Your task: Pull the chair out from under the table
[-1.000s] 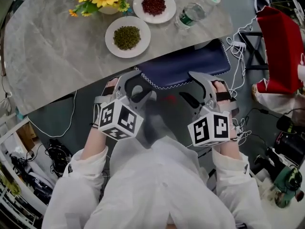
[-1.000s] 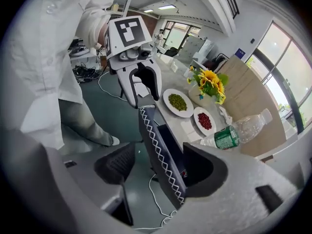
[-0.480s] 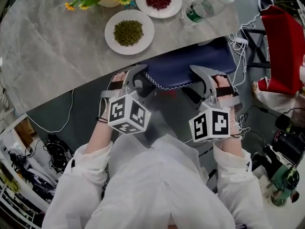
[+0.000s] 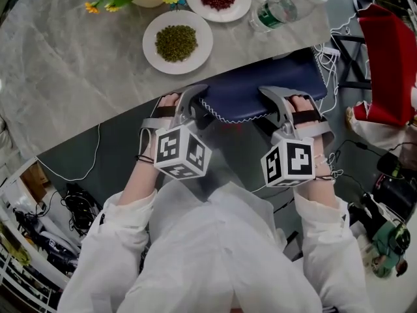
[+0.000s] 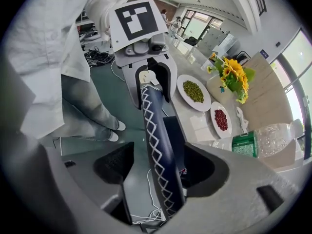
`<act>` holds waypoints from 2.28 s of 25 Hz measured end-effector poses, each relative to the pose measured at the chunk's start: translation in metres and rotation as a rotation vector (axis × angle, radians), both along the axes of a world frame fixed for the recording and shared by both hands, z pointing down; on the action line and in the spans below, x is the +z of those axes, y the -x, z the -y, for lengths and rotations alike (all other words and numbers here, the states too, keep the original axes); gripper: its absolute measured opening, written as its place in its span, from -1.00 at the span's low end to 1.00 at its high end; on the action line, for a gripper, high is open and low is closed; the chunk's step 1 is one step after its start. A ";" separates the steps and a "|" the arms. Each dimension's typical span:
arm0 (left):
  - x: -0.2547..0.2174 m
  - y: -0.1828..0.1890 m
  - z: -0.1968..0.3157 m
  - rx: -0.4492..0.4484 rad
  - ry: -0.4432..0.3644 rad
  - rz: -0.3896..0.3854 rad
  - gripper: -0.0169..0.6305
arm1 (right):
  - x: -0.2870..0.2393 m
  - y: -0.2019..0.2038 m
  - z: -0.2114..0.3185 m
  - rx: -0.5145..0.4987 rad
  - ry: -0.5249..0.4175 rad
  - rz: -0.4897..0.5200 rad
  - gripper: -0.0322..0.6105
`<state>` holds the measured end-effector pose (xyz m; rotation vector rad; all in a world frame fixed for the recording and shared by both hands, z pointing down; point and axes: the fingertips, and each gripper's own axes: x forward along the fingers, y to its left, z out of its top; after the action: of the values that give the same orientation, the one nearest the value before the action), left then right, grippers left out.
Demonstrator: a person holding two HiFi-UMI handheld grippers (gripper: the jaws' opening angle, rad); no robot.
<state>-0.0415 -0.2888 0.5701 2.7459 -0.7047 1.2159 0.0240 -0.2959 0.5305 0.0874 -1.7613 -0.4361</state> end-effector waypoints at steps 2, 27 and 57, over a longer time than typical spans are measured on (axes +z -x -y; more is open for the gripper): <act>0.004 -0.002 0.001 0.022 -0.008 0.024 -0.08 | 0.004 0.000 0.000 -0.003 0.009 -0.007 -0.02; 0.012 -0.009 0.004 0.074 -0.044 0.105 -0.14 | 0.010 -0.001 0.012 -0.039 -0.081 -0.015 -0.50; 0.009 -0.007 -0.027 0.063 -0.038 0.124 -0.16 | 0.007 0.000 -0.023 -0.019 -0.030 -0.037 -0.54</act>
<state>-0.0345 -0.2617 0.5792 2.7623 -0.6628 1.4105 0.0245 -0.2734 0.5370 0.0832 -1.7213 -0.4755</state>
